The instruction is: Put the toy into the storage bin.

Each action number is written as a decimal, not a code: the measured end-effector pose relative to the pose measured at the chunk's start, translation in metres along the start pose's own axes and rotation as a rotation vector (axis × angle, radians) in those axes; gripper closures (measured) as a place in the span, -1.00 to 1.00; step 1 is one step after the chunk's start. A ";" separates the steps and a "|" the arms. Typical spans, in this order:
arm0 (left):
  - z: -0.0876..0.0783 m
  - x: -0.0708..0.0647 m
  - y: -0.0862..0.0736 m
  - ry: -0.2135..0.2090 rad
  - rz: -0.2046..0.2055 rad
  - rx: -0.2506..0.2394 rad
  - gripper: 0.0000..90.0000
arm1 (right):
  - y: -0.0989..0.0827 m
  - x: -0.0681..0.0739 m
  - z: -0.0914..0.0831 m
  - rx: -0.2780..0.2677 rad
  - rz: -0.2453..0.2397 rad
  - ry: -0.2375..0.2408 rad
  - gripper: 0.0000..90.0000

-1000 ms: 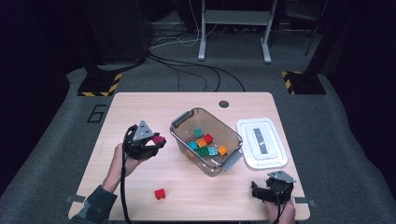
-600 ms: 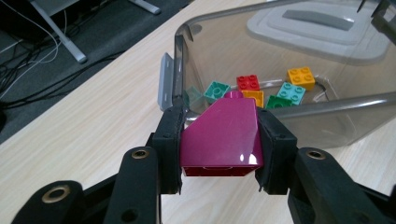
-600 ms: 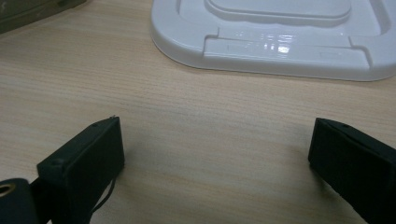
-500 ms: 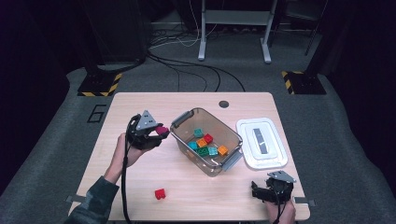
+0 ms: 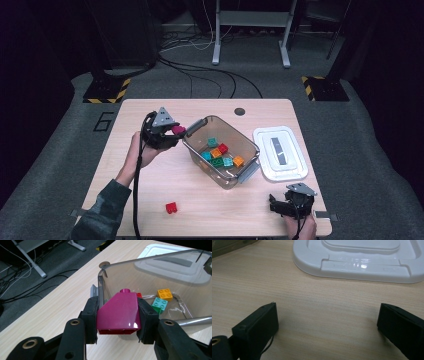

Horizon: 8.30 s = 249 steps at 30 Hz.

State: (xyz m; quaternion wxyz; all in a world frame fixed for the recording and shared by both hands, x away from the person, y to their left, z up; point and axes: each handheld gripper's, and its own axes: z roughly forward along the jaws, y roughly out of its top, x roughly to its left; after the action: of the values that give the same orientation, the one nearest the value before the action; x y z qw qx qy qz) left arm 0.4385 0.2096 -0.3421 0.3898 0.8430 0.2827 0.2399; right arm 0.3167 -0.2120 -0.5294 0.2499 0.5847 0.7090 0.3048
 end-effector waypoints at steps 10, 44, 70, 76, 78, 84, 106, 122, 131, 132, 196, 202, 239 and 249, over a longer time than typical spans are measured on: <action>0.021 0.000 0.014 -0.014 0.026 0.032 0.30 | 0.000 0.000 0.000 0.000 0.000 0.001 -0.94; 0.068 -0.008 0.014 -0.071 -0.013 0.110 -0.27 | 0.000 0.000 0.000 -0.001 -0.001 0.005 -0.94; -0.004 -0.012 -0.040 -0.015 -0.057 0.037 -0.87 | 0.000 0.000 0.000 -0.001 -0.001 0.003 -0.94; -0.009 -0.016 -0.061 -0.023 -0.060 0.057 -0.92 | 0.000 0.000 0.000 0.000 0.000 0.002 -0.94; -0.008 -0.018 -0.068 -0.028 -0.067 0.061 -0.92 | 0.000 0.000 0.000 0.000 0.000 0.002 -0.94; -0.007 -0.028 -0.087 -0.044 -0.075 0.080 -0.95 | 0.000 0.000 0.000 0.000 0.000 0.001 -0.94; -0.010 -0.056 -0.142 -0.079 -0.092 0.114 -1.00 | 0.000 0.000 0.000 0.002 0.005 -0.002 -0.94; -0.007 -0.074 -0.168 -0.117 -0.080 0.165 -1.00 | 0.000 0.001 0.000 0.003 0.006 -0.004 -0.94; -0.001 -0.084 -0.178 -0.134 -0.091 0.178 -0.98 | 0.000 0.001 0.000 0.003 0.006 -0.004 -0.94; -0.002 -0.084 -0.179 -0.145 -0.095 0.162 -0.94 | 0.000 0.001 0.000 0.003 0.006 -0.004 -0.94; -0.009 -0.042 -0.114 -0.091 -0.046 0.071 0.48 | 0.000 0.001 0.000 0.002 0.005 -0.004 -0.94; -0.014 -0.031 -0.097 -0.070 -0.040 0.051 0.48 | 0.000 0.001 0.000 0.003 0.006 -0.004 -0.94; 0.012 0.000 0.007 -0.058 0.031 0.004 0.48 | 0.000 0.000 0.000 0.000 0.001 -0.001 -0.94; 0.049 -0.002 0.011 -0.088 0.024 0.056 0.48 | 0.000 0.000 0.000 -0.001 0.001 0.001 -0.93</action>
State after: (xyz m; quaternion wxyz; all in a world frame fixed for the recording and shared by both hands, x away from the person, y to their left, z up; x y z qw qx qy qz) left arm 0.4703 0.1767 -0.3619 0.3753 0.8666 0.2615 0.1992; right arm 0.3169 -0.2121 -0.5293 0.2496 0.5848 0.7087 0.3056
